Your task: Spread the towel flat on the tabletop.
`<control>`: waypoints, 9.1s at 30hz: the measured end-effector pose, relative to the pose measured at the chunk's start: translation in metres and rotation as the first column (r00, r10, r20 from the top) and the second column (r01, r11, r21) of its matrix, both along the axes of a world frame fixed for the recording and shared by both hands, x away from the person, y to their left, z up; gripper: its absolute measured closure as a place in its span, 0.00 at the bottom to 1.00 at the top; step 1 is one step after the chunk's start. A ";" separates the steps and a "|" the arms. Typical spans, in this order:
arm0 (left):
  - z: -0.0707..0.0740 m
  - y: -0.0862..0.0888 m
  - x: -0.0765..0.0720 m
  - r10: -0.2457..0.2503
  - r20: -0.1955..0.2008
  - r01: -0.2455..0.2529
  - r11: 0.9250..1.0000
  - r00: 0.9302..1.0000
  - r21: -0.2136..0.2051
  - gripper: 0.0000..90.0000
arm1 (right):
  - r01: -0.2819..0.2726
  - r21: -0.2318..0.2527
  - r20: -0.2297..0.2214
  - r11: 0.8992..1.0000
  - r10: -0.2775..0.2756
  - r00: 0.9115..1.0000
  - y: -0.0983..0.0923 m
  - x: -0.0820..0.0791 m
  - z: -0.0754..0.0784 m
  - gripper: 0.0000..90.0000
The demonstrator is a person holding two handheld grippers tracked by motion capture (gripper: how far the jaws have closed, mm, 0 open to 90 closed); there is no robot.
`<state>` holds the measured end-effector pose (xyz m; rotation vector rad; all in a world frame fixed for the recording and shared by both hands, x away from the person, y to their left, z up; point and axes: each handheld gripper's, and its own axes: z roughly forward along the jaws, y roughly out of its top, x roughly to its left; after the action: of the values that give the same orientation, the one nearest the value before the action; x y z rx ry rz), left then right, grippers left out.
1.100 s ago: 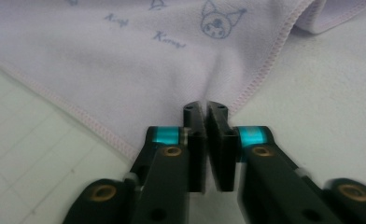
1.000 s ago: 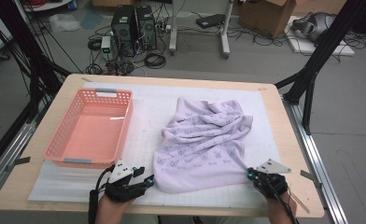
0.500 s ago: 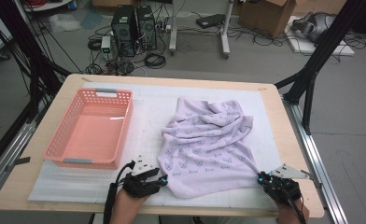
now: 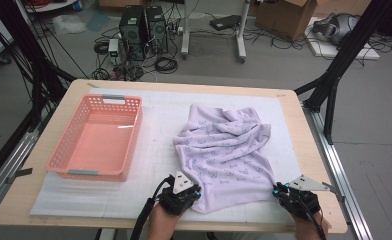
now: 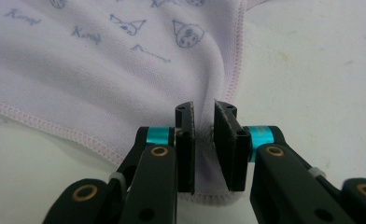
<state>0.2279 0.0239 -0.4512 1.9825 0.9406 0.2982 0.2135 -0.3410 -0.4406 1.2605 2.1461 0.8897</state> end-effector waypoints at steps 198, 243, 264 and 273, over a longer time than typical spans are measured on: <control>-0.006 0.091 -0.004 0.098 -0.045 -0.101 0.991 0.994 -0.089 0.59 | -0.061 0.174 0.001 0.983 0.061 0.998 -0.017 -0.040 0.001 0.79; -0.010 0.102 -0.012 0.108 -0.043 -0.113 0.984 0.993 -0.139 0.58 | -0.090 0.163 -0.059 0.982 0.101 0.993 -0.020 -0.044 -0.006 0.91; -0.007 0.120 -0.063 0.074 0.004 -0.074 0.996 0.997 -0.053 0.81 | -0.080 0.154 -0.045 0.985 0.088 0.995 0.001 -0.016 -0.009 0.95; -0.007 0.115 -0.041 0.119 0.025 -0.116 0.987 0.993 -0.109 0.57 | -0.084 0.119 -0.074 0.989 0.093 0.993 -0.014 -0.045 -0.005 0.98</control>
<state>0.1873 0.1389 -0.4583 1.8233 1.0338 0.3375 0.1688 -0.3554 -0.4457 1.2846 2.2568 1.0304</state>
